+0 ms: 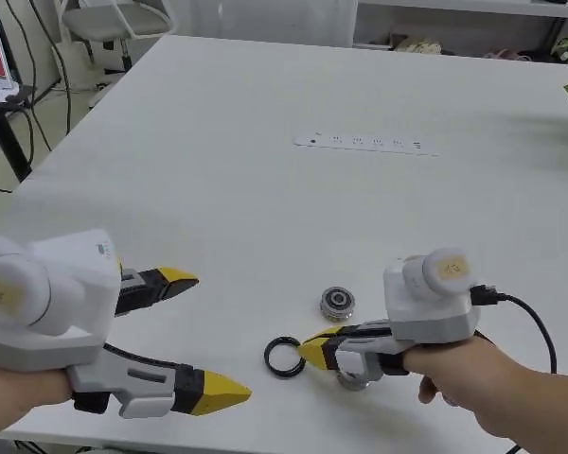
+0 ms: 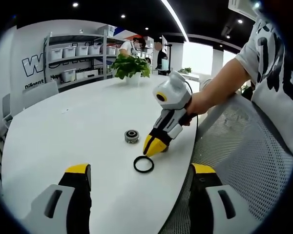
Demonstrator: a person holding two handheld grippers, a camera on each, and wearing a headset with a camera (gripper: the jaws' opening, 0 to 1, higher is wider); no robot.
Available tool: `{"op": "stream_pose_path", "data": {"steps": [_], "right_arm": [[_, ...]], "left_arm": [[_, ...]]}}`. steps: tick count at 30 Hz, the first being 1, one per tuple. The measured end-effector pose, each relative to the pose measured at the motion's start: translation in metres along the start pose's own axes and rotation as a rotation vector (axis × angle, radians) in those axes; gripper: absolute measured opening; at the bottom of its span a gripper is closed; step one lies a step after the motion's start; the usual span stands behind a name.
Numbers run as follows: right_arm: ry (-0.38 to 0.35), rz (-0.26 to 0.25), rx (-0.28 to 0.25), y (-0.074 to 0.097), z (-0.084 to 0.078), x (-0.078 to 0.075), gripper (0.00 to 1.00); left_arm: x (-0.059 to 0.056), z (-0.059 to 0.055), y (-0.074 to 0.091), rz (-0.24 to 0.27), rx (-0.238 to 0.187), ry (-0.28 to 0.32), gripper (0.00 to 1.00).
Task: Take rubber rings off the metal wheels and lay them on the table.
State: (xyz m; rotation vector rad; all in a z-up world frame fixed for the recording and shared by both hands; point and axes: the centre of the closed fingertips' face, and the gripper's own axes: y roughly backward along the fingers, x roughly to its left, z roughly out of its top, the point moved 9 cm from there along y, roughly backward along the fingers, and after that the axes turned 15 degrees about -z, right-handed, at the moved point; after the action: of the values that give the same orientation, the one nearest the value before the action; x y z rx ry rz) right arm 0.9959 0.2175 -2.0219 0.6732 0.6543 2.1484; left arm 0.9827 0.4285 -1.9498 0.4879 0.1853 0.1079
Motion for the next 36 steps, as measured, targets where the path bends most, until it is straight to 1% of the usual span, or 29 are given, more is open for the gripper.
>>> {"op": "stream_pose_path", "data": {"steps": [2, 7, 10, 13, 17, 22, 25, 27, 29, 32, 33, 36], "right_arm": [[0.011, -0.006, -0.001, 0.0, 0.0, -0.001, 0.04], [0.011, -0.008, -0.006, 0.004, 0.002, -0.001, 0.06], [0.016, -0.009, -0.019, 0.009, 0.005, -0.001, 0.07], [0.043, -0.016, -0.029, 0.014, 0.009, -0.001, 0.08], [0.052, -0.016, -0.048, 0.021, 0.013, -0.001, 0.1], [0.055, -0.027, -0.084, 0.034, 0.017, -0.003, 0.12], [0.055, -0.026, -0.093, 0.04, 0.018, -0.003, 0.16], [0.041, -0.029, -0.115, 0.049, 0.02, -0.005, 0.18], [0.047, -0.036, -0.13, 0.055, 0.021, -0.006, 0.18], [0.046, -0.047, -0.162, 0.066, 0.024, -0.008, 0.22], [0.041, -0.055, -0.183, 0.071, 0.025, -0.01, 0.24], [0.036, -0.066, -0.2, 0.081, 0.025, -0.012, 0.27]], "left_arm": [[0.0, 0.0, 0.0, -0.001, 0.002, 0.0, 0.8], [0.0, 0.001, 0.0, 0.0, 0.002, 0.002, 0.8], [-0.001, 0.003, 0.0, -0.002, 0.003, -0.001, 0.8], [-0.001, 0.004, -0.001, -0.002, 0.002, -0.002, 0.8], [-0.002, 0.007, -0.002, -0.006, 0.003, -0.007, 0.81], [-0.003, 0.011, -0.003, -0.009, -0.002, -0.012, 0.81], [-0.004, 0.012, -0.003, -0.01, -0.001, -0.014, 0.81], [-0.005, 0.012, -0.003, -0.012, 0.004, -0.018, 0.81], [-0.005, 0.013, -0.002, -0.01, 0.005, -0.018, 0.81], [-0.006, 0.016, -0.001, -0.012, -0.008, -0.015, 0.81], [-0.007, 0.017, -0.001, -0.012, -0.012, -0.014, 0.81], [-0.008, 0.017, -0.001, -0.009, -0.013, -0.018, 0.81]]}}
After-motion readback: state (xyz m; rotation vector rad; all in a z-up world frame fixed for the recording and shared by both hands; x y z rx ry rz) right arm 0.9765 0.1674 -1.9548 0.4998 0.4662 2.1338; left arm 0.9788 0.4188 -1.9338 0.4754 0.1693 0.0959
